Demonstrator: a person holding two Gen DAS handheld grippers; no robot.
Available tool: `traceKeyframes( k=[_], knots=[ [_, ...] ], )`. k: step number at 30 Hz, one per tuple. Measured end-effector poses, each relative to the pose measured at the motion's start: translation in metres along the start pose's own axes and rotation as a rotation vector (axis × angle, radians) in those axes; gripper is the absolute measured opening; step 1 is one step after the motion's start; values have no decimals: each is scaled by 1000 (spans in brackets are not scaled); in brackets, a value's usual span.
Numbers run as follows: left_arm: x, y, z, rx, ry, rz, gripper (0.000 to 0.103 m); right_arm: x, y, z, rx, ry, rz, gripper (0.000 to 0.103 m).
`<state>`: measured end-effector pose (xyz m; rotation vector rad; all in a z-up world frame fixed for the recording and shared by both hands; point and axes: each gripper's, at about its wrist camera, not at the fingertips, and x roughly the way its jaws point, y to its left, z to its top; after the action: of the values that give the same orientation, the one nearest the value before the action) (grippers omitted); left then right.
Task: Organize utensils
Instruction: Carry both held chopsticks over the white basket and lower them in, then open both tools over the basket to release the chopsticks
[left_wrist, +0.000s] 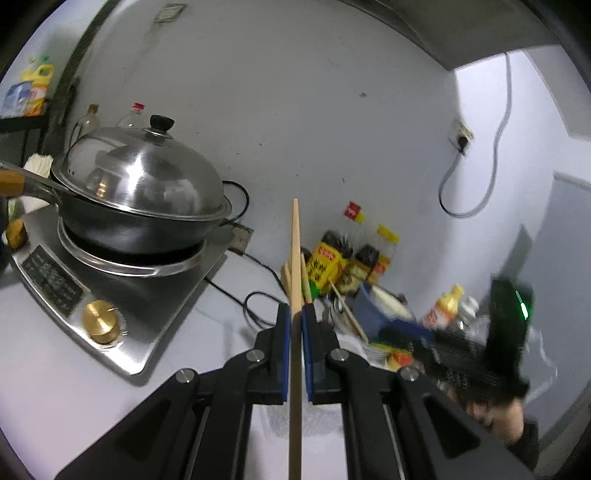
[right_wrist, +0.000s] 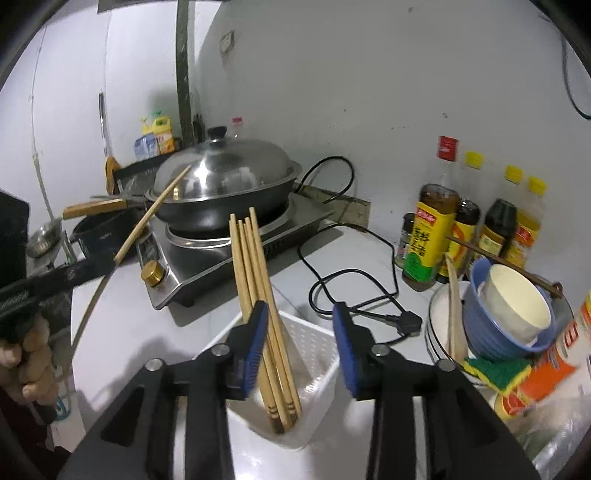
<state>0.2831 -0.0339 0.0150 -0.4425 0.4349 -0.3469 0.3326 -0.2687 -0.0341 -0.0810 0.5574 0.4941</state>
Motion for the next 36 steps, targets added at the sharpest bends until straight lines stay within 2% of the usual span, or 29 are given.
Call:
traceKeyframes(
  k=[3,5,16,23,27,32,33,34,35,36],
  knots=[
    [19,-6,5,-63,-25,19,5,-8,-10,-9,35,-12,19,45],
    [30,-9,8,-88,-36,20,5,-11,-19,-15,64,-11,25,45],
    [84,-27,8,-142,-73,75,5,-24,-48,-32,73,-30,49,49],
    [109,-45,-4,-199,-161,153,5,-31,-59,-36,51,-43,62,49],
    [115,-56,-19,-174,-207,200,5,-36,-66,-39,57,-58,68,49],
    [118,-57,-34,-168,-188,223,6,-38,-71,-41,58,-65,67,49],
    [118,-57,-35,-162,-184,217,7,-39,-72,-41,60,-68,64,49],
    [117,-57,-36,-154,-179,210,20,-39,-71,-41,60,-69,63,49],
    [117,-57,-36,-147,-175,208,39,-38,-72,-41,60,-70,63,49],
    [114,-57,-37,-138,-171,194,46,-38,-72,-41,58,-70,62,49]
  ],
)
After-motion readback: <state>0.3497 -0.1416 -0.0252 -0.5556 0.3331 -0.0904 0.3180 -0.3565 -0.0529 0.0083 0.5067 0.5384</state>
